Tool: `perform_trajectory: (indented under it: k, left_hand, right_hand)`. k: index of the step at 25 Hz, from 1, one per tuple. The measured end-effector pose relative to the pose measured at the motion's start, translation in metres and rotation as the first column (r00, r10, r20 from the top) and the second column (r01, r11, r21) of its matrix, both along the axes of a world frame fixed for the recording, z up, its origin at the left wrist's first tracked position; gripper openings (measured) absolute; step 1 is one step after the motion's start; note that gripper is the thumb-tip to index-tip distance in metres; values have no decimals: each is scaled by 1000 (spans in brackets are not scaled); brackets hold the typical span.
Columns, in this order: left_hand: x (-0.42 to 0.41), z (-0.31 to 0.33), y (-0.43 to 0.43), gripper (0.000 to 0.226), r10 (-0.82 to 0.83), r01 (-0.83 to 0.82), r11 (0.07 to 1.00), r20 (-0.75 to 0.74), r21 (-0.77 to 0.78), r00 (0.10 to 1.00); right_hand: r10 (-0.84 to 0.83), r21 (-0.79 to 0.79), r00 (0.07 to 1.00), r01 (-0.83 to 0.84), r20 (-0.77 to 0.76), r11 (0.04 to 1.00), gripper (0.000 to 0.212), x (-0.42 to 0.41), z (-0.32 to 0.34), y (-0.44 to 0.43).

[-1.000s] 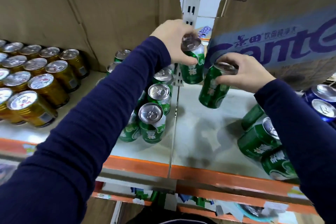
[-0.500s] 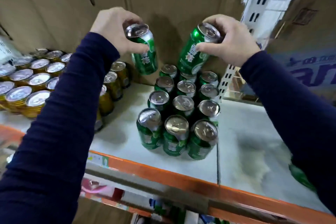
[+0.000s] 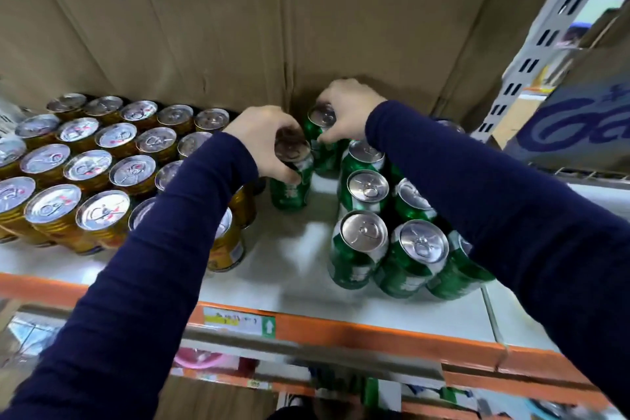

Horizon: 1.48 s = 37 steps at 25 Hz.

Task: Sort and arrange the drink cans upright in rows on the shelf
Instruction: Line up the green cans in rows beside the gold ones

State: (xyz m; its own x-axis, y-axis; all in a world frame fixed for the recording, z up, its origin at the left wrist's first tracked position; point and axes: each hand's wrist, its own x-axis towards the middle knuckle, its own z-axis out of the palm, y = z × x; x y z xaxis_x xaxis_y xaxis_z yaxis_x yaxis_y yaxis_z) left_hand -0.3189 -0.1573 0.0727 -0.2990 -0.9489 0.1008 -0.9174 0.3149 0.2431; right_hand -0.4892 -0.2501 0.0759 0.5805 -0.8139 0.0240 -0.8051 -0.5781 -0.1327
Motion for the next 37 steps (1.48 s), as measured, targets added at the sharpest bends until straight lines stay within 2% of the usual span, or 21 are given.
perform_trajectory:
  k: [2,5,9,13,15,23,25,29,30,32,34,37]
  left_hand:
    - [1,-2,0,70,-8,8,1000,-7,17,1000]
    - [0,-2,-1,70,-14,14,999,-4,36,1000]
    - [-9,-4,-5,67,-13,13,1000,-35,22,999]
    - [-26,-8,-19,63,26,-27,999,-33,-45,999]
    - [-33,-9,-23,66,-5,5,1000,-26,-24,1000]
    - [-27,-16,-19,71,-118,119,993,-153,-1,981]
    - [-30,-15,-16,68,-117,118,993,-134,-2,984]
    - [-49,-6,-12,61,-126,125,992,35,24,991]
    - [-57,-3,-11,57,-113,113,994,25,-3,993]
    - [-86,4,-3,52,-86,75,990,-98,-118,991]
    - [-133,14,13,42,-155,102,967,-222,-233,963]
    - [-220,17,34,33,-286,226,946,-274,-232,918]
  right_hand:
    - [-19,-2,999,19,-41,1000,49,4,-5,0]
    - [-17,-30,1000,16,-19,999,63,0,-8,0]
    - [-59,-115,992,71,111,991,45,-22,-4,2]
    - [-116,-110,956,150,268,983,36,-60,10,17]
    - [-152,-101,930,196,334,975,30,-80,12,32]
    - [-262,-91,855,334,447,938,23,-117,-8,76]
    - [-266,-79,849,337,457,938,24,-120,-11,82]
    - [-246,-93,831,333,499,938,24,-136,-9,102]
    - [-246,-93,818,341,520,936,25,-143,-9,109]
    - [-245,-114,795,364,554,924,24,-166,-10,126]
    - [-255,-139,776,401,577,905,23,-203,-13,144]
    - [-332,-145,766,479,550,866,23,-275,-15,171]
